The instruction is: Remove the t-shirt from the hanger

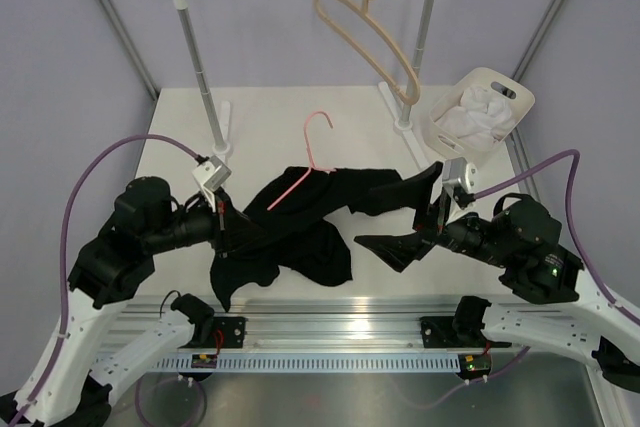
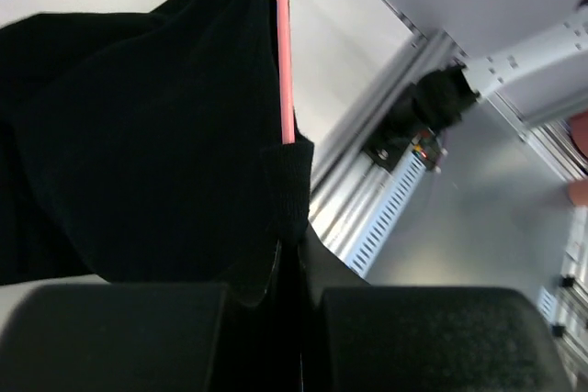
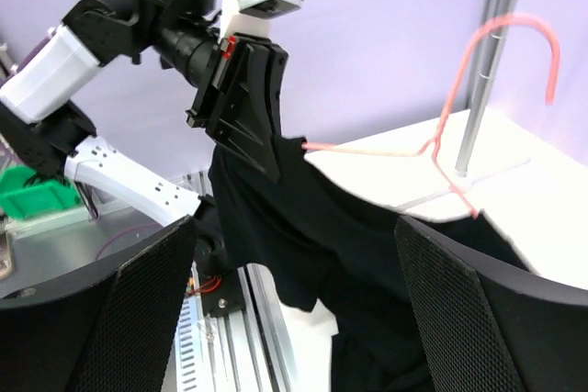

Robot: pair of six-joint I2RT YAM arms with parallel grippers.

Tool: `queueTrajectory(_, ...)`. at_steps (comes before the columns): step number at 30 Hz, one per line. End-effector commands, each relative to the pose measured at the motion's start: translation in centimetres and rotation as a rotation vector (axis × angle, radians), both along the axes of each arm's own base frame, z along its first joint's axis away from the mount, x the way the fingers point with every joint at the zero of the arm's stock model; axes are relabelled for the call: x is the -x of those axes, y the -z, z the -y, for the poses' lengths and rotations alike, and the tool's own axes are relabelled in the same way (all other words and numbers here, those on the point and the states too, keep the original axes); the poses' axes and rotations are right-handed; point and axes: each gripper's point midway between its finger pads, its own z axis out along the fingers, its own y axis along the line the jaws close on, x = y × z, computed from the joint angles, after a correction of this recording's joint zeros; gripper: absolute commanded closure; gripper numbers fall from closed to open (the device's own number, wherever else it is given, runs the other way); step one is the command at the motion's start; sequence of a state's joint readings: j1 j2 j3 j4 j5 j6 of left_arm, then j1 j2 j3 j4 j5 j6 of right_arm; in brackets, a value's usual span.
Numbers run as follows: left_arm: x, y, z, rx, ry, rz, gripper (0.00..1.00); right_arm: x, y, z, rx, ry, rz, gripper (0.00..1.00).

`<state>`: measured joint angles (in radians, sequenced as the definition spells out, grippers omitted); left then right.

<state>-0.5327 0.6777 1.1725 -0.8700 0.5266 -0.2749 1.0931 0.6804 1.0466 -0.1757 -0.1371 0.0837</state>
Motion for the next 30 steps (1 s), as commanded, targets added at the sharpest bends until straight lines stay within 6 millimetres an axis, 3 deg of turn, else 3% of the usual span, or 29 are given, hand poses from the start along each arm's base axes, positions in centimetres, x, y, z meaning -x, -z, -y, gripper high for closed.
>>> queueTrajectory(1, 3.9, -3.2, 1.4, 0.146, 0.221, 0.077, 1.0, 1.6, -2.0, -0.1, -0.009, -0.083, 0.125, 0.04)
queueTrajectory(9, 6.7, -4.3, 1.7, 0.225, 0.371, 0.139, 1.0, -0.7, -0.5, -2.8, 0.065, -0.041, 0.129, 0.06)
queueTrajectory(11, 7.9, -4.5, 1.8, 0.249, 0.438, 0.155, 1.0, -2.9, -1.0, -3.3, 0.061, 0.06, 0.092, 0.06)
queueTrajectory(13, 8.3, -4.9, 1.7, 0.272, 0.453, 0.185, 1.0, -3.9, -1.1, -3.7, 0.06, 0.099, 0.076, 0.06)
queueTrajectory(17, 8.9, -5.1, 1.5, 0.283, 0.468, 0.21, 1.0, -3.2, -1.9, -4.7, 0.0, 0.04, 0.097, 0.06)
queueTrajectory(19, 8.9, -5.0, 1.6, 0.282, 0.475, 0.202, 1.0, -2.4, -1.3, -5.9, 0.019, -0.029, 0.097, 0.08)
queueTrajectory(25, 8.4, -4.8, 1.8, 0.278, 0.466, 0.196, 1.0, 0.4, -1.2, -8.5, -0.012, -0.242, 0.042, 0.23)
queueTrajectory(29, 8.3, -4.6, 2.0, 0.278, 0.473, 0.193, 1.0, 0.5, -0.5, -9.3, -0.01, -0.266, 0.014, 0.46)
queueTrajectory(30, 8.3, -4.6, 2.0, 0.279, 0.475, 0.194, 1.0, 0.4, -0.3, -9.3, -0.006, -0.261, 0.012, 0.58)
